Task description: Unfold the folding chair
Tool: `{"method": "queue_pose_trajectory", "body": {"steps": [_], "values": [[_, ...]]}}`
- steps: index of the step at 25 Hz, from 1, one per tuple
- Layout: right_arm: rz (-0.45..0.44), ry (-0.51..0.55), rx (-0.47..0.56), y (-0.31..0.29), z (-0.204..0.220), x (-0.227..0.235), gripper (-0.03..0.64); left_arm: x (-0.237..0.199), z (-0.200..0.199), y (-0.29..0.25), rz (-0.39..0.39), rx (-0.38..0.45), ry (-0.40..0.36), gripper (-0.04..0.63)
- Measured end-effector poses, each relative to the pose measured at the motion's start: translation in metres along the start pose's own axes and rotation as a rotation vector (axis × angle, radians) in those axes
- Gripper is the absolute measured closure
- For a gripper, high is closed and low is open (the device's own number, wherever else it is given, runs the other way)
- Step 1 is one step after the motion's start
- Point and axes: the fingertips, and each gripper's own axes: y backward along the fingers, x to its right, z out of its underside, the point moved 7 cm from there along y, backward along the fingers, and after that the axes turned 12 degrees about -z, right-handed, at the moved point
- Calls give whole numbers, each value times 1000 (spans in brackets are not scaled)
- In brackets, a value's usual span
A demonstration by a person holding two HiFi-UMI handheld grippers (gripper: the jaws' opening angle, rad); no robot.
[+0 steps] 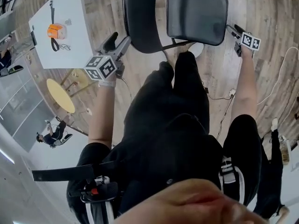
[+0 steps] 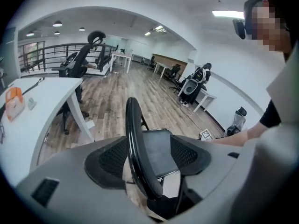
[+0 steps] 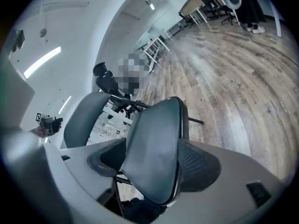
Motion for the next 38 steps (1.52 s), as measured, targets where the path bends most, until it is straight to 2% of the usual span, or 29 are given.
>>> {"method": "queue_pose_trajectory", "body": {"steps": [5, 12, 17, 20, 23, 27, 32, 38], "values": [[-56, 164, 98, 19, -22, -106, 278, 30, -15, 30, 128, 92, -102, 322], [-152, 358, 211, 40, -29, -270, 278, 63, -11, 66, 269, 188, -163, 322], [-194, 494, 252, 59, -5, -391, 278, 89, 1, 108, 391, 236, -234, 322], [-208, 538, 299, 79, 14, -450, 279, 110, 4, 136, 467, 290, -259, 322], [-216, 584, 350, 105, 31, -498, 281, 132, 9, 164, 541, 347, -281, 322], [-199, 699, 371, 131, 49, -559, 308, 152, 15, 199, 602, 396, -326, 324], [-239, 773, 410, 158, 59, -613, 382, 170, 15, 241, 639, 442, -302, 328], [-321, 879, 441, 195, 49, -661, 483, 205, 11, 284, 678, 524, -315, 415]]}}
